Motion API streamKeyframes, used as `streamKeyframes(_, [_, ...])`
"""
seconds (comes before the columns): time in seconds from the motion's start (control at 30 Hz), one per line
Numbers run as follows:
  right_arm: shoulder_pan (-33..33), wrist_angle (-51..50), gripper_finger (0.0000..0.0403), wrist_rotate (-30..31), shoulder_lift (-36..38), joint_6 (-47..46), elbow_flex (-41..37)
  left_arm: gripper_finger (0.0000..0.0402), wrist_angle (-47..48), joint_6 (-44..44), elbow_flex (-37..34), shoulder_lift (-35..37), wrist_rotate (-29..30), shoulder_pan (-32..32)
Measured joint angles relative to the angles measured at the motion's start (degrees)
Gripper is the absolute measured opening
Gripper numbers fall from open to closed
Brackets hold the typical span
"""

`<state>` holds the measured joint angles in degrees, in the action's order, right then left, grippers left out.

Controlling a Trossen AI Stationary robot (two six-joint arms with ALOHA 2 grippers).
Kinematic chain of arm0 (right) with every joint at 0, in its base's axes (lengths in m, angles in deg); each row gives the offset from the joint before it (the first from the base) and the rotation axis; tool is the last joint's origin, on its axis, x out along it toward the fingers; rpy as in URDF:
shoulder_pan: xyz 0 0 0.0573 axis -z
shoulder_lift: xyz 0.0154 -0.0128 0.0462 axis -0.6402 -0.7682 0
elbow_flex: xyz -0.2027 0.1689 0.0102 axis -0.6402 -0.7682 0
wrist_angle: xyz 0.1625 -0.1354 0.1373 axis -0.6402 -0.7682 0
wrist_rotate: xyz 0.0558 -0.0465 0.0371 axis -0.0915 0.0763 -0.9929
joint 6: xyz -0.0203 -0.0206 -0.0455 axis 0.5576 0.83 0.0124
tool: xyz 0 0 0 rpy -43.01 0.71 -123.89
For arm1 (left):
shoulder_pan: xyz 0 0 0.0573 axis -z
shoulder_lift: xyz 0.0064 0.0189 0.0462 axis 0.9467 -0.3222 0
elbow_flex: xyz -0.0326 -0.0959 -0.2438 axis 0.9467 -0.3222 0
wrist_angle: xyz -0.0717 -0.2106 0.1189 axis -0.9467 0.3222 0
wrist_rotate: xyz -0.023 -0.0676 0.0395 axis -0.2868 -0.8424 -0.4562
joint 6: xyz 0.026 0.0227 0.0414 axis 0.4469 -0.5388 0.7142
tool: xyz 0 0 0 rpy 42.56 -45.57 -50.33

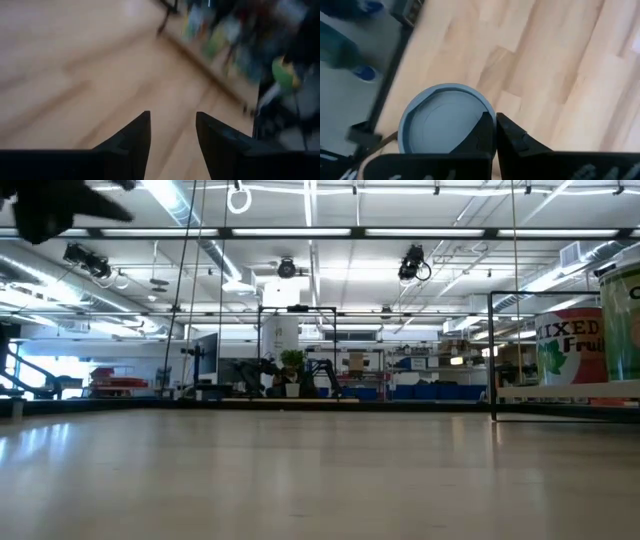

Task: Pick and place cans onto a shelf
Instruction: Put the canned corn on the shelf

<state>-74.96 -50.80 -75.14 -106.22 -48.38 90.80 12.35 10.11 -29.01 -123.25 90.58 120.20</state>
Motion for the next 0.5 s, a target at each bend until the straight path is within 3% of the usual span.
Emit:
streamKeyframes(0.1, [0.1,7.48,0.0007,-3.25,10.22,0.64,-12.24,0.0162,-5.93,5.53,0.0,0.0,4.87,-1.93])
streamKeyframes(0.3, [0.13,20.66,0.0007,-10.28,28.28,6.62,-36.58,0.0162,-8.64,8.1,0.0,0.0,4.23,-5.2])
streamKeyframes(0.5, [-0.02,29.45,0.0007,-23.05,37.25,18.87,-51.67,0.0162,-13.88,4.86,0.0,0.0,4.18,-7.39])
